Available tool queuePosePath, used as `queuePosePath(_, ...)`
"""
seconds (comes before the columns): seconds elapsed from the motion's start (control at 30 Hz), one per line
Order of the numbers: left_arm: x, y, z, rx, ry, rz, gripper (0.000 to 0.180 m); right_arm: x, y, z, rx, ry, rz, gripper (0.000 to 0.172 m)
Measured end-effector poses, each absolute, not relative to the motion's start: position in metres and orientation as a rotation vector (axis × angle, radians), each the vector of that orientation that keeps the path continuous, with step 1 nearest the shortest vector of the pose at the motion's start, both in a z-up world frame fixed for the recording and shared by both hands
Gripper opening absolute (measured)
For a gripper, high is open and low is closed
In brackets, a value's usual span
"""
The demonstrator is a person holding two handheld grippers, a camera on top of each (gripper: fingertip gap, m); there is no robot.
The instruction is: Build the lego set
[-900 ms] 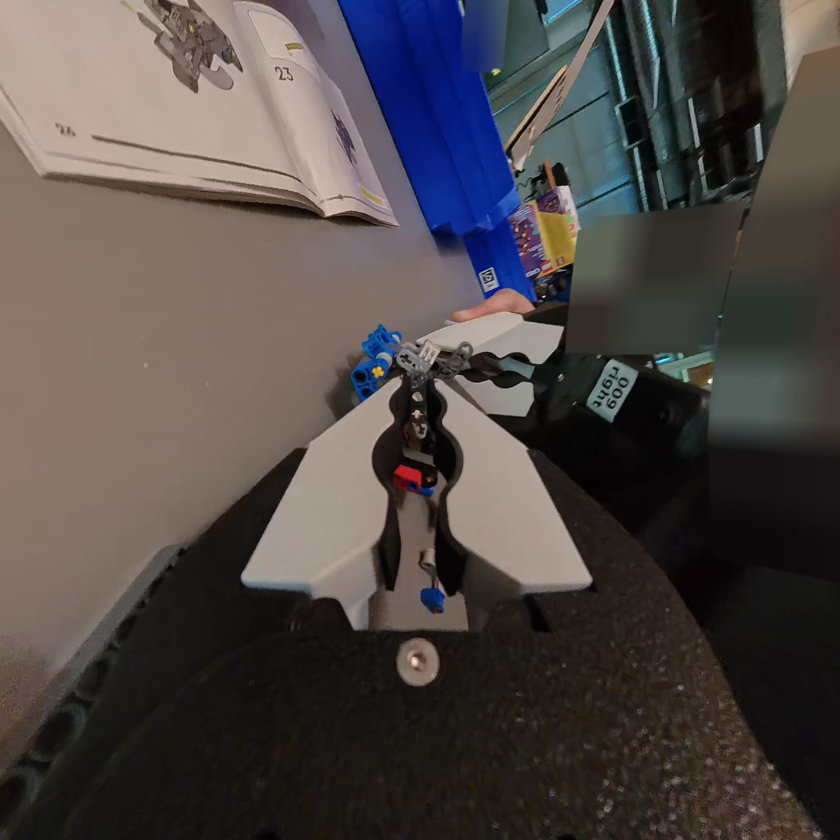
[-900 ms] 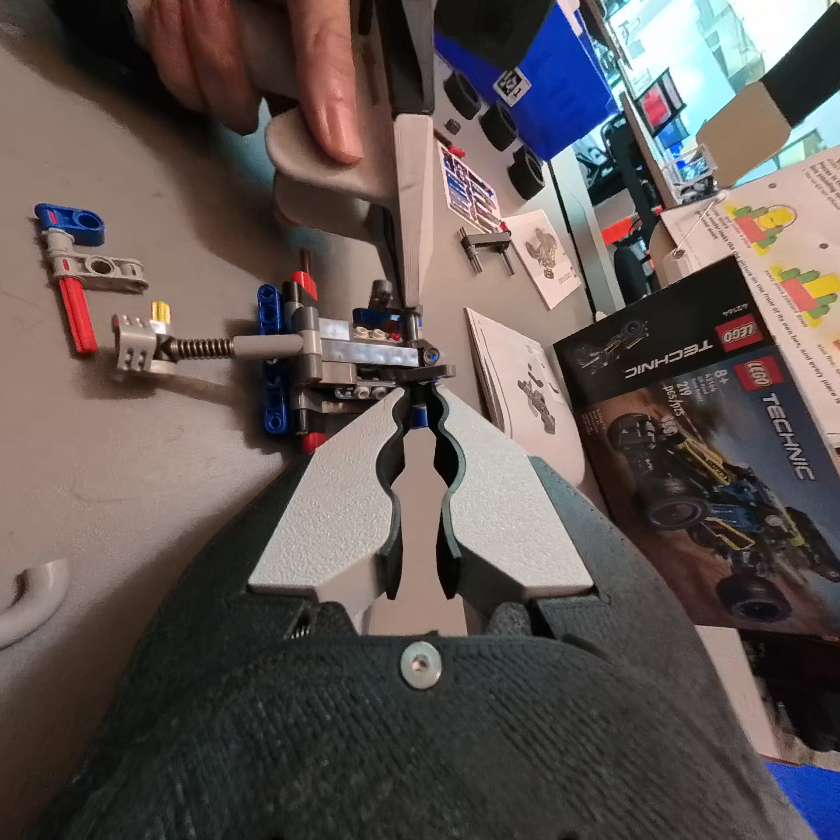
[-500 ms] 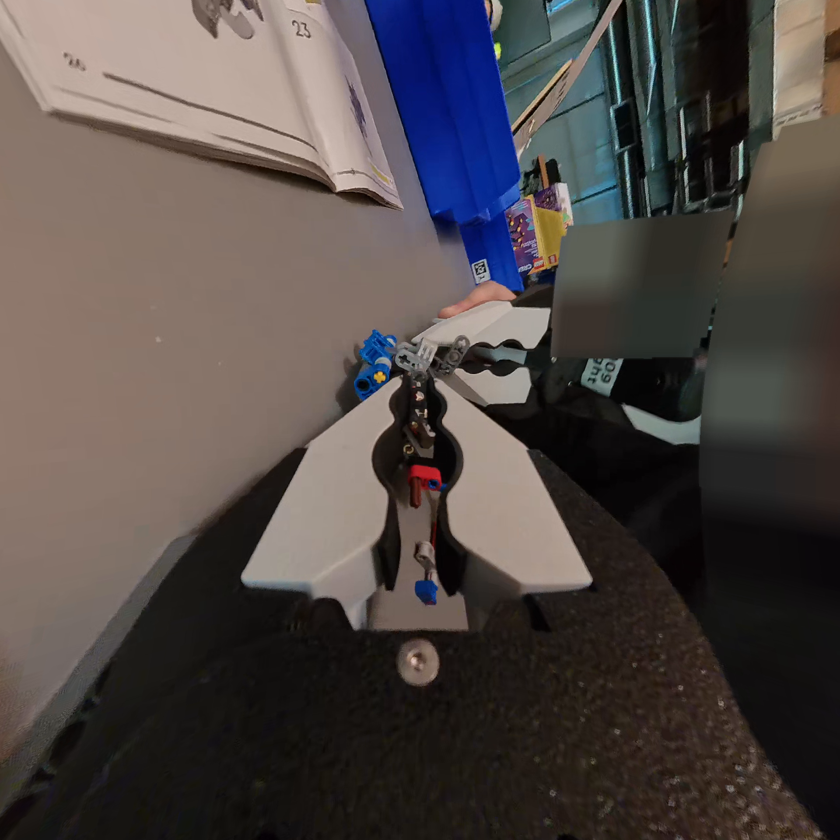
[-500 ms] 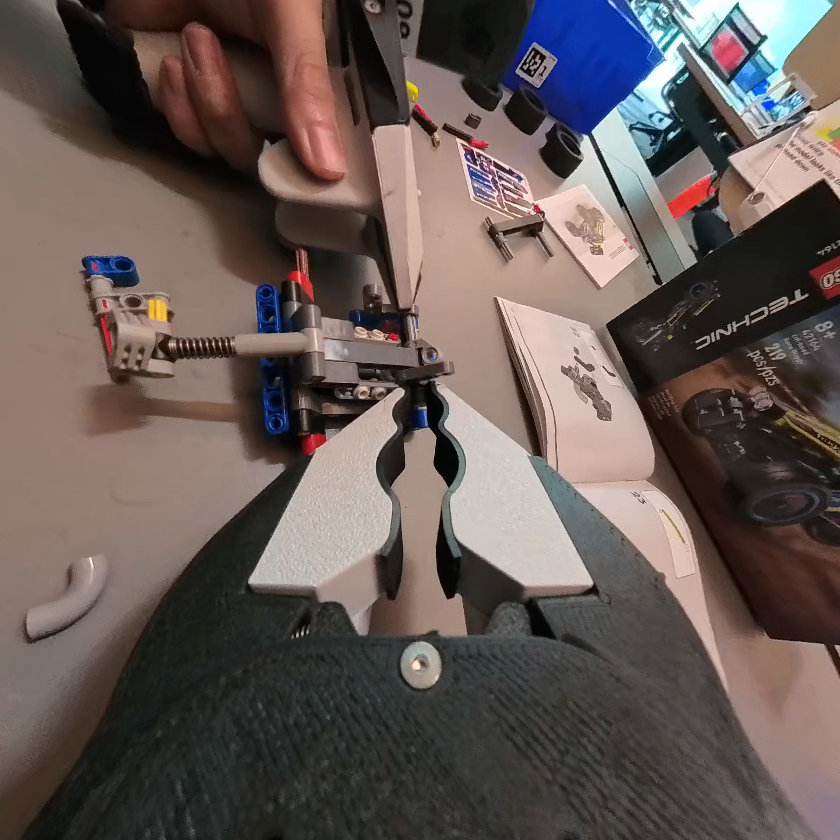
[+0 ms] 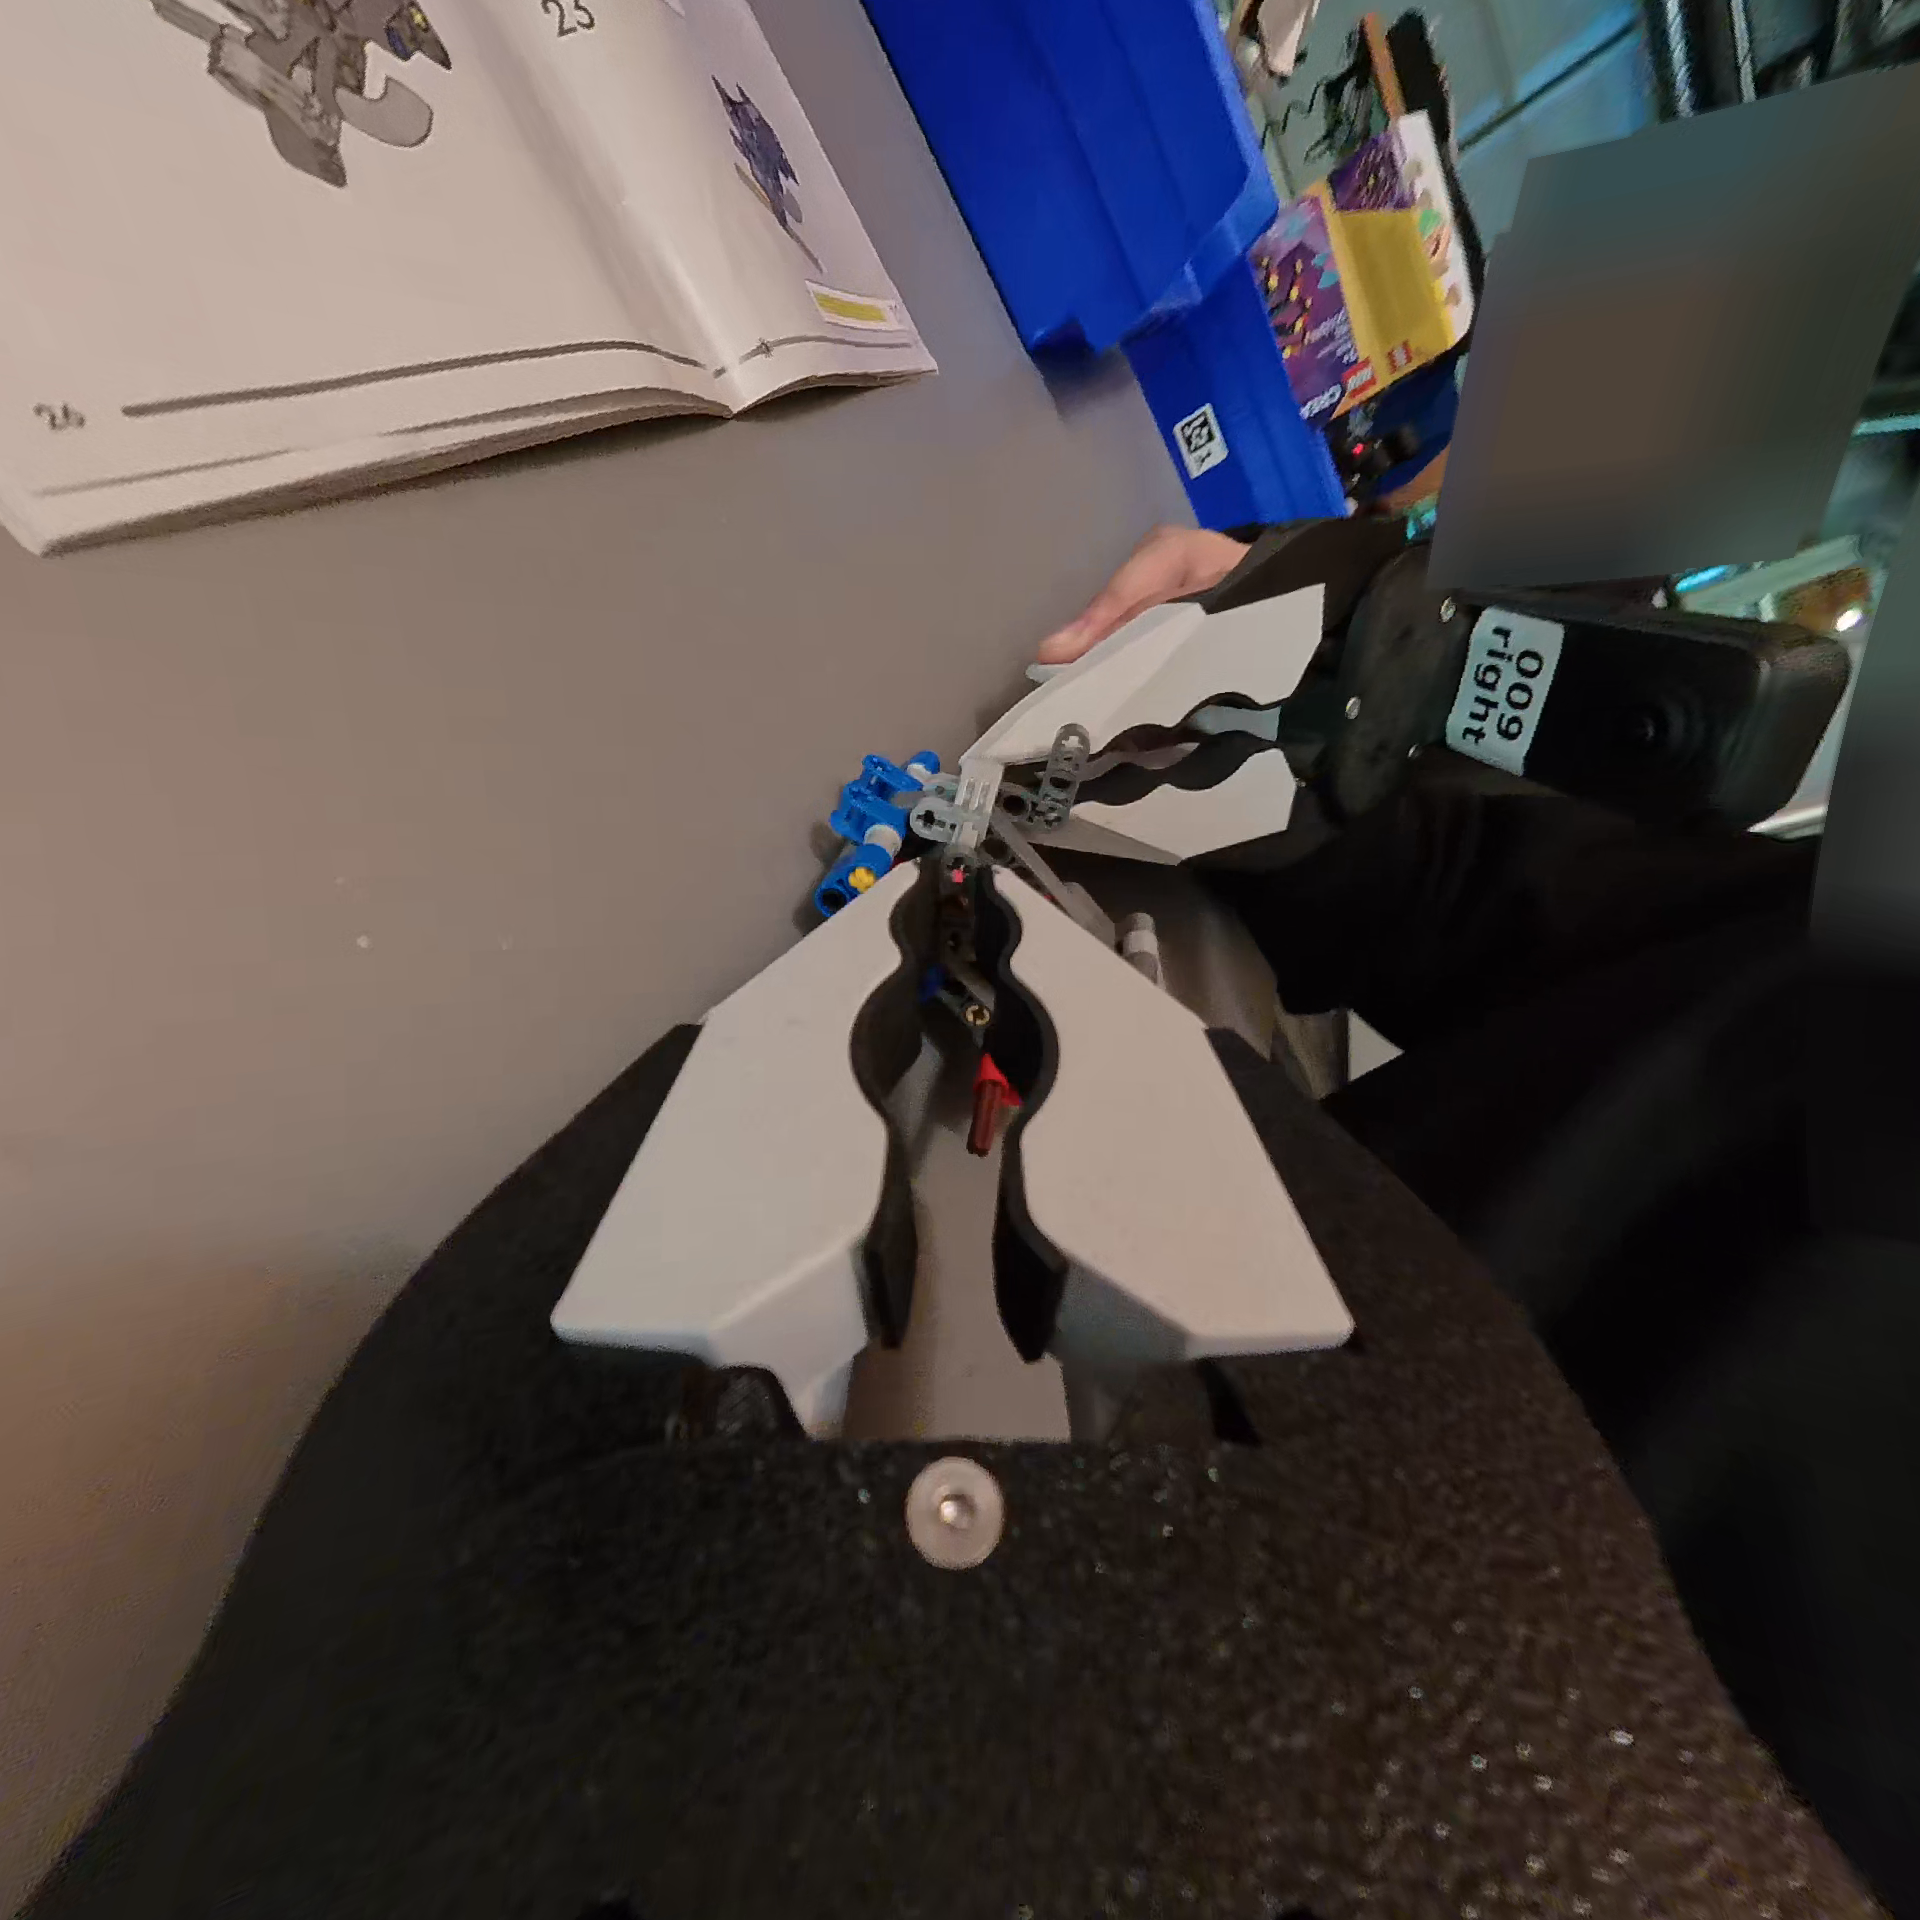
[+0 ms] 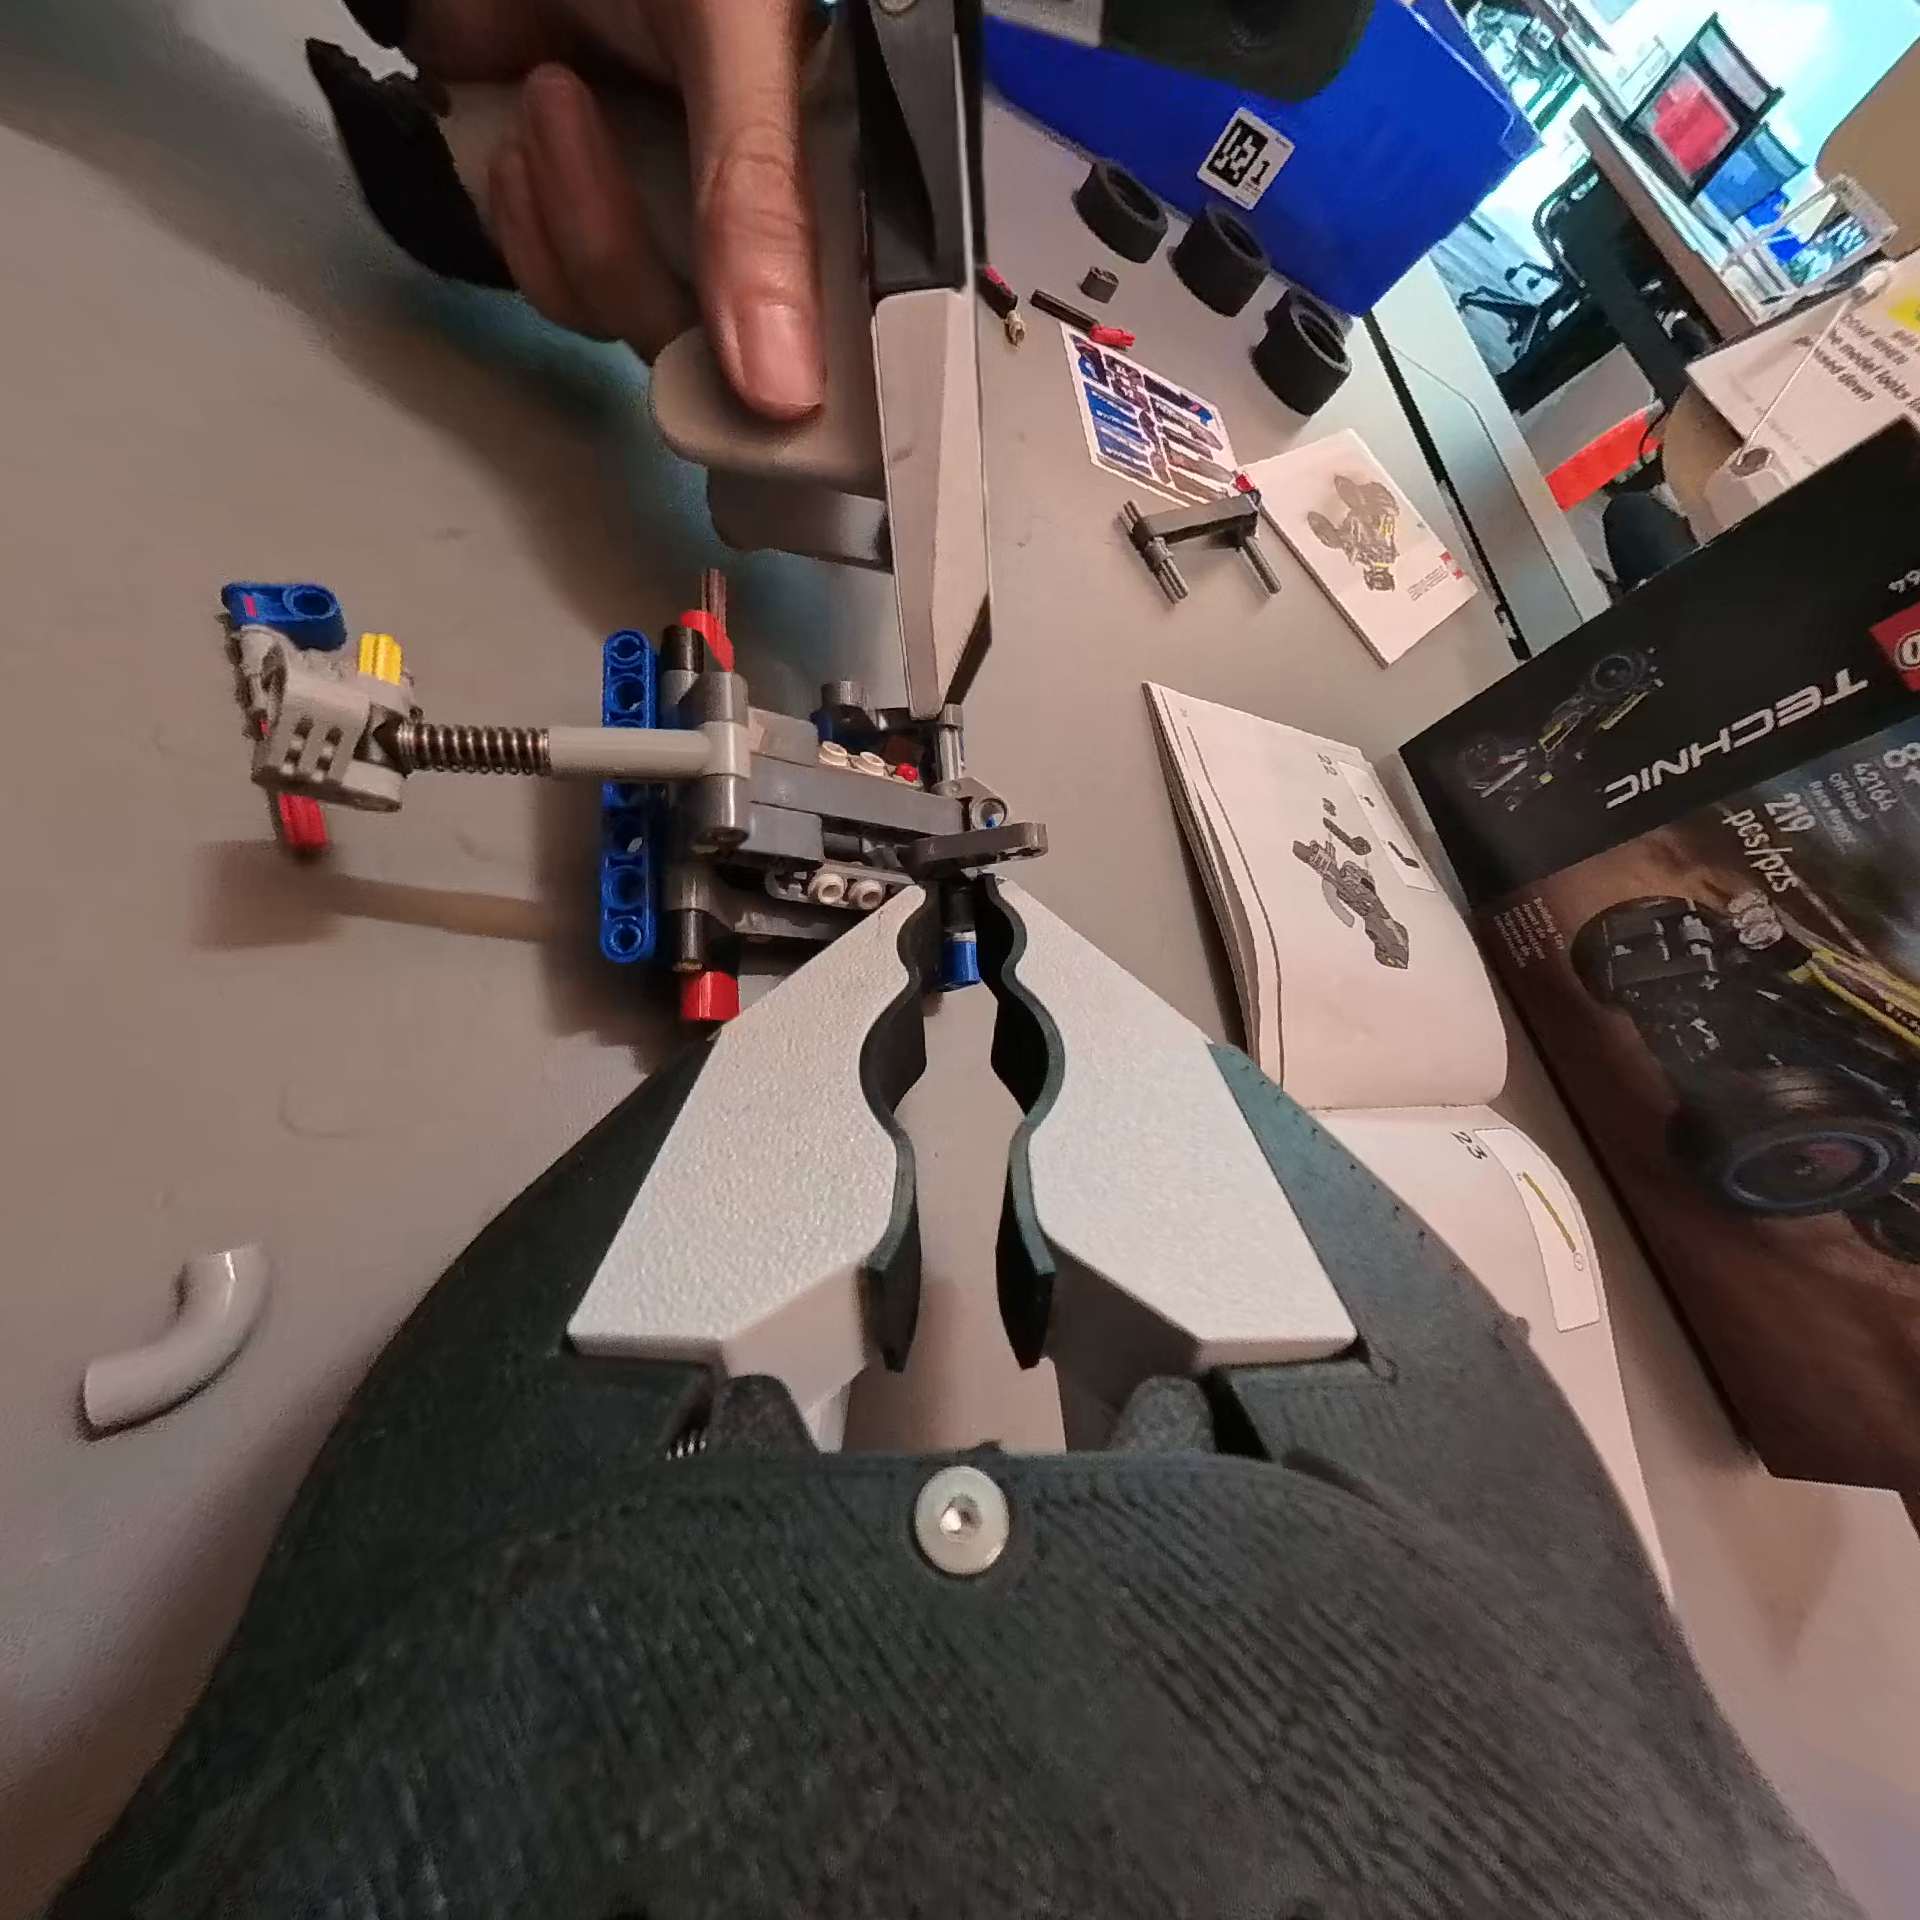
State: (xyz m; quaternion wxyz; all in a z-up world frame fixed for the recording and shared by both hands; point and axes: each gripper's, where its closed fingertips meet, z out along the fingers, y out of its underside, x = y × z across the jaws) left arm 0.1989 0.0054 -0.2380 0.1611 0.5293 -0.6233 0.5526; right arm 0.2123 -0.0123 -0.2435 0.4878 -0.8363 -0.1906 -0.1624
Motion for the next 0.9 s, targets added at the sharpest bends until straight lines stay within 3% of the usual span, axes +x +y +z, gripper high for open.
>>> queuePosePath(0.27,0.1955,0.0053,-0.2376,1.41,-1.866,1.49,0.003,0.209,-0.011,-0.2435,-2.009,-0.516,-0.418,0.003)
queuePosePath(0.57,0.1969,0.0042,-0.2364,1.514,-1.433,1.517,0.003,0.2108,-0.0101,-0.2439,-2.028,-0.483,-0.401,0.003)
queuePosePath(0.8,0.1994,0.0044,-0.2358,1.486,-1.82,1.47,0.003,0.2113,-0.0102,-0.2439,-2.045,-0.446,-0.369,0.003)
queuePosePath(0.9,0.1977,0.0037,-0.2352,1.517,-1.557,1.425,0.003,0.2103,-0.0102,-0.2441,-2.045,-0.449,-0.372,0.003)
